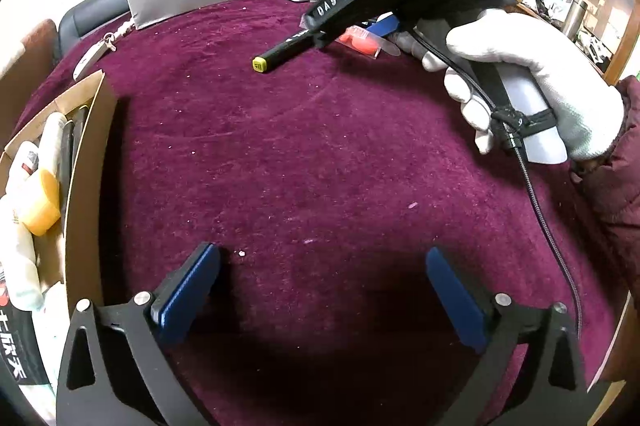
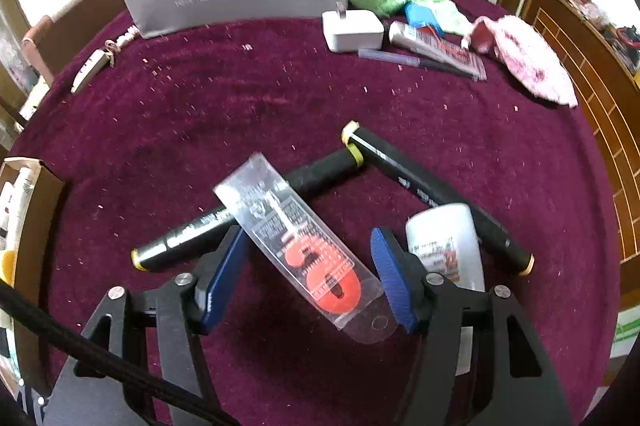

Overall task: Organize objects
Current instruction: 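Grasp the clear package with red item with the right gripper while the left gripper grasps a black marker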

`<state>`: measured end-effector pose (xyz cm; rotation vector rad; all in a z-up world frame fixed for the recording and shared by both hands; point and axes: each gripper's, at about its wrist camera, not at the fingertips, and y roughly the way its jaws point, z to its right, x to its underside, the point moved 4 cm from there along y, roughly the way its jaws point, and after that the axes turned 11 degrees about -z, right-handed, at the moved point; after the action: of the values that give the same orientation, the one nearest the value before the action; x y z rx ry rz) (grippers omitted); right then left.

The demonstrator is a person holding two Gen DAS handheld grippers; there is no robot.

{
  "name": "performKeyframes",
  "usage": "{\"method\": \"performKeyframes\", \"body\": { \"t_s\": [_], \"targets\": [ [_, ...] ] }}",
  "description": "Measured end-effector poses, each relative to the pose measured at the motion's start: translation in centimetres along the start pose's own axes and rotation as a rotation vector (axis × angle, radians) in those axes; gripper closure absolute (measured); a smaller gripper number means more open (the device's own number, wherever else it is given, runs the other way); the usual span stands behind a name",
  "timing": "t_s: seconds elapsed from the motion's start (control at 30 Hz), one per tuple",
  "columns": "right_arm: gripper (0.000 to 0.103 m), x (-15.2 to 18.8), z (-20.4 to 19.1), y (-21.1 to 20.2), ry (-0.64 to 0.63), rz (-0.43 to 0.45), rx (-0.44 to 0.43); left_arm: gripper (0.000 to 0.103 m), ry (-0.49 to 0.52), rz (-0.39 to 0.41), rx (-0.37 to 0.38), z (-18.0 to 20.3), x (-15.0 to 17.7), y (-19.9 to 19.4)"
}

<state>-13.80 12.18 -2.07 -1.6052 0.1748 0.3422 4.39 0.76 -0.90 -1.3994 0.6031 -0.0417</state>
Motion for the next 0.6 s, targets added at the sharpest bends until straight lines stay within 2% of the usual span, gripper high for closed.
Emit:
{"method": "performKeyframes", "body": {
  "t_s": [0.07,0.1,0.17,0.27,0.37,0.5,0.6],
  "targets": [
    [0.061,0.2,0.1,-0.1,0.007,-0.009,0.047,0.002,0.0,0.001,0.0,0.1,0.0,0.0],
    [0.064,0.3,0.2,-0.2,0.015,-0.016,0.052,0.002,0.0,0.002,-0.001,0.2,0.0,0.0],
    [0.078,0.6,0.6,-0.5,0.036,-0.023,0.043,0.002,0.0,0.001,-0.003,0.4,-0.2,0.0],
    [0.078,1.4,1.2,-0.9,0.072,-0.041,-0.002,0.002,0.003,-0.002,-0.011,0.6,-0.4,0.0],
    [0.078,3.1,1.4,-1.5,0.087,-0.054,-0.025,0.002,0.036,-0.017,-0.05,1.3,-0.7,0.2],
    [0.078,6.9,2.2,-2.9,0.135,-0.051,-0.064,0.002,0.053,-0.032,-0.032,1.3,-0.6,0.0],
    [0.077,9.7,2.8,-4.1,0.169,-0.018,-0.1,0.002,0.034,-0.056,-0.011,0.9,-1.3,-0.2]
  ]
}}
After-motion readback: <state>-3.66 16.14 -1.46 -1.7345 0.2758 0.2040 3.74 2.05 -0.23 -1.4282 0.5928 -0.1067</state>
